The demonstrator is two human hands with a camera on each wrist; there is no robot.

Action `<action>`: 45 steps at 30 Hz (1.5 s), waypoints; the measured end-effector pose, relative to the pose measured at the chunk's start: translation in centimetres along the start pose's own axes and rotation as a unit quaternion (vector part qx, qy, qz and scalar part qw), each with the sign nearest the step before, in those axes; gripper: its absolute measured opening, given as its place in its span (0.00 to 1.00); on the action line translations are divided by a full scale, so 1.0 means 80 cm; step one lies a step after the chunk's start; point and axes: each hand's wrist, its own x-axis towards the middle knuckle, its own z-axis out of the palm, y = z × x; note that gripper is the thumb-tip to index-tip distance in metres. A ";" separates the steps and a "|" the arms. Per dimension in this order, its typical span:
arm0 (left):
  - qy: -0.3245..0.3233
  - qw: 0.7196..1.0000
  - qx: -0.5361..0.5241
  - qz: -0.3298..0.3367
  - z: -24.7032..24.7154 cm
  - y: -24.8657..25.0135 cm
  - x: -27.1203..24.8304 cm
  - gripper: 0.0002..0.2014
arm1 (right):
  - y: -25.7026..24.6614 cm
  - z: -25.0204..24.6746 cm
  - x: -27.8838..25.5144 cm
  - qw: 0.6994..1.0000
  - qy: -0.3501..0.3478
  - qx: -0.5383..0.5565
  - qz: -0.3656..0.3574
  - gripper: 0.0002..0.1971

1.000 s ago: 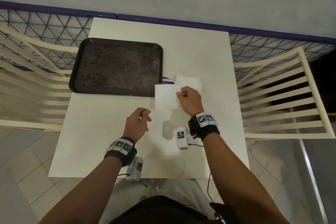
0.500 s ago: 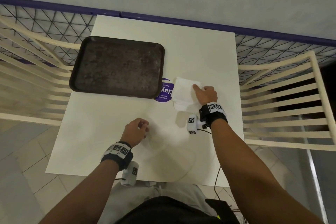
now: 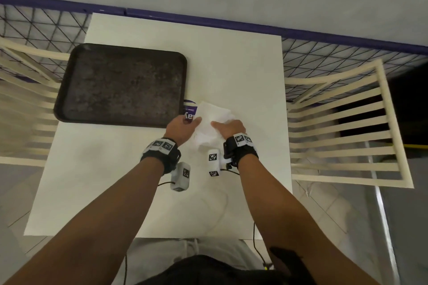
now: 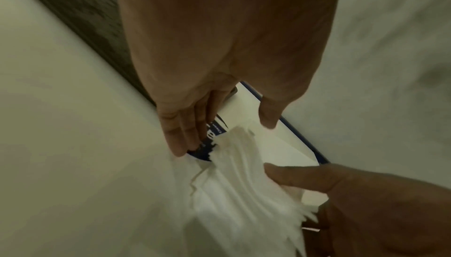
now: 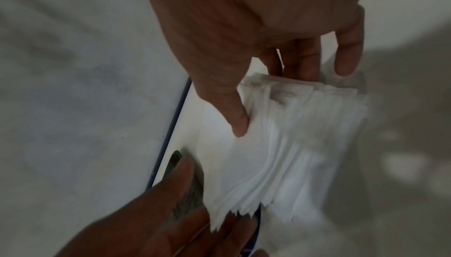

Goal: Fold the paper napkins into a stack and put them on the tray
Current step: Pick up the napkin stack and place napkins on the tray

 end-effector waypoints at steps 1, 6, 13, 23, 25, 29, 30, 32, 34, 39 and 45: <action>-0.011 1.000 -0.019 -0.018 0.006 0.000 0.007 0.22 | 0.001 -0.001 -0.001 1.000 -0.002 0.000 0.001 0.46; -0.020 0.988 -0.121 -0.096 0.025 -0.019 0.026 0.23 | 0.013 0.009 -0.002 0.999 0.005 -0.030 -0.010 0.48; -0.076 0.951 -0.266 -0.134 0.027 -0.029 -0.009 0.20 | 0.046 0.003 -0.014 0.988 -0.033 0.124 -0.090 0.43; -0.139 0.907 -0.397 -0.011 0.007 -0.007 -0.066 0.30 | 0.051 -0.049 -0.053 0.935 -0.133 0.278 -0.173 0.41; -0.124 0.900 -0.419 -0.004 0.003 -0.001 -0.074 0.30 | 0.048 -0.051 -0.061 0.927 -0.151 0.298 -0.170 0.44; 0.001 0.927 -0.376 0.007 0.000 -0.004 -0.085 0.41 | 0.034 -0.039 -0.083 0.966 -0.008 0.156 -0.206 0.52; 0.030 0.934 -0.356 0.004 -0.001 -0.006 -0.088 0.47 | 0.030 -0.034 -0.093 0.958 0.067 0.117 -0.252 0.53; 0.060 0.942 -0.329 -0.006 -0.005 -0.015 -0.095 0.54 | 0.017 -0.025 -0.119 0.920 0.141 0.087 -0.355 0.51; 0.062 0.947 -0.315 0.014 -0.010 -0.016 -0.105 0.37 | 0.001 -0.015 -0.146 0.905 0.098 0.062 -0.409 0.49; -0.003 0.910 -0.415 -0.002 -0.026 -0.013 -0.126 0.18 | -0.025 0.003 -0.170 0.936 -0.078 0.081 -0.334 0.46; -0.071 0.861 -0.502 -0.046 -0.073 -0.028 -0.143 0.38 | -0.046 0.026 -0.174 0.928 -0.103 0.144 -0.327 0.44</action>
